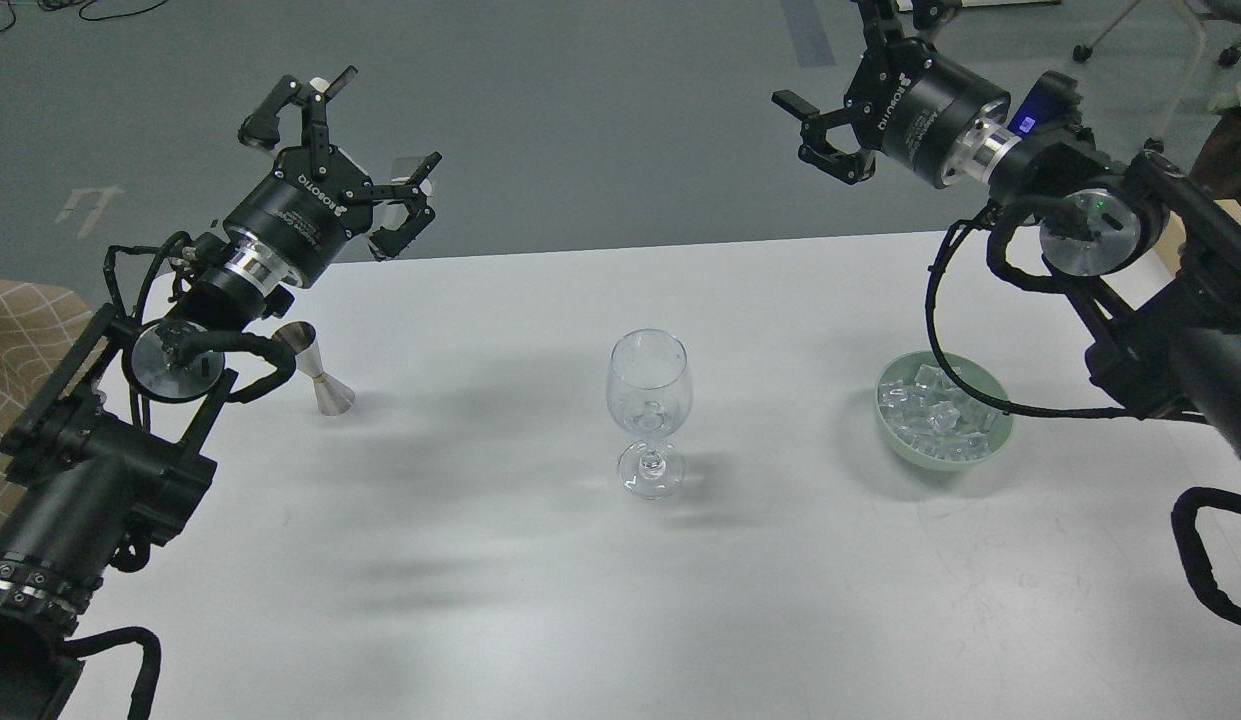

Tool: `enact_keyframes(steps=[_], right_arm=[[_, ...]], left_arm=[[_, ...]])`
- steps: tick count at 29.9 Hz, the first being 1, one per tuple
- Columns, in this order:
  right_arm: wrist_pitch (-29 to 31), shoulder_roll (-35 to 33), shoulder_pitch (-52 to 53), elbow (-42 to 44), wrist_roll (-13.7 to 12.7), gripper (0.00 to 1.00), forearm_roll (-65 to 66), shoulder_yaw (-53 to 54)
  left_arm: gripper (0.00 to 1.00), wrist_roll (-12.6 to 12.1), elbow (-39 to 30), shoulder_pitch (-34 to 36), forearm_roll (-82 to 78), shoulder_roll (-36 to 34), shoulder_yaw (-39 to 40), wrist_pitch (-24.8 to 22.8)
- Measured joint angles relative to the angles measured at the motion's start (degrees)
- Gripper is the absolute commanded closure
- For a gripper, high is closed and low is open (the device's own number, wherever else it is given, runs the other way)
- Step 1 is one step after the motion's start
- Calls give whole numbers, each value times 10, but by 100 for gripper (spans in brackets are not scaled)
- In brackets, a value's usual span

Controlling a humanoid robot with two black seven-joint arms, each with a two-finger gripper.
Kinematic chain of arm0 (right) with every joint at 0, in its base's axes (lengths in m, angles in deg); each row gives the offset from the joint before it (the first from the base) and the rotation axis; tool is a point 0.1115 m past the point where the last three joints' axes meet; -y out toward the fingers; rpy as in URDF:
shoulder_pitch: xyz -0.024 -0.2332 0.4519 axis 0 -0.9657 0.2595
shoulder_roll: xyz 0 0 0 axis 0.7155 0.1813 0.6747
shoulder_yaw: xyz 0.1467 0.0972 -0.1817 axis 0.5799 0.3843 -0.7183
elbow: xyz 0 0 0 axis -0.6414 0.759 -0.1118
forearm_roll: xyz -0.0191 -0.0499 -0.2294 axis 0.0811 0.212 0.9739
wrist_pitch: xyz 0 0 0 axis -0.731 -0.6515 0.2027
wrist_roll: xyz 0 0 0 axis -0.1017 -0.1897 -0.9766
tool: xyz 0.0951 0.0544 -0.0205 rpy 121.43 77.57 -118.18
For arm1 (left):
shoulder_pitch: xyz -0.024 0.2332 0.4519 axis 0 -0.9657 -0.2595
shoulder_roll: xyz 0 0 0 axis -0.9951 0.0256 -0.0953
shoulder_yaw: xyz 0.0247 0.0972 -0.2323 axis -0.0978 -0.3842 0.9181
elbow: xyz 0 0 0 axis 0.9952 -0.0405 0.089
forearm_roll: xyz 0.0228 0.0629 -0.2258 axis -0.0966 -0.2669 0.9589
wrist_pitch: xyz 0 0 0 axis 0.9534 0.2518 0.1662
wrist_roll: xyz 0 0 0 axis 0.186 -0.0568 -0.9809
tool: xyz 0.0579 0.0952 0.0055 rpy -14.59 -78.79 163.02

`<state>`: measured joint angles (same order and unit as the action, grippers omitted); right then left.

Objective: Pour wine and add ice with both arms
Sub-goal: 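Move the right gripper down toward the green ice bowl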

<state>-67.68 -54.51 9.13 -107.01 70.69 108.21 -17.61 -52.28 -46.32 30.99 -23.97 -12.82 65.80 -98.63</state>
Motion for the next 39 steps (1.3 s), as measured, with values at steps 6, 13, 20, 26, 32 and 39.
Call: enact_keyframes(steps=[6,13,20,26,32,39], right_arm=[[-22,-58,61,-4,-13,0,3,-134],[-23,-88,128,-3,-14,0,39,-288],[-22,-111,144,-7,-15,0,51,-335],[-8,-155,143,-57,-12,0,97,-344],[-10,-176,135,-83,-12,1,266,-347],[-12,-178,120,-96,-10,1,391,-347]], left_arm=[[2,0,0,0,0,0,0,0],[2,0,-1,0,0,0,0,0],[2,0,-3,0,0,0,0,0],[2,0,-4,0,0,1,1,0],[2,0,-4,0,0,0,1,0],[2,0,-4,0,0,0,1,0]])
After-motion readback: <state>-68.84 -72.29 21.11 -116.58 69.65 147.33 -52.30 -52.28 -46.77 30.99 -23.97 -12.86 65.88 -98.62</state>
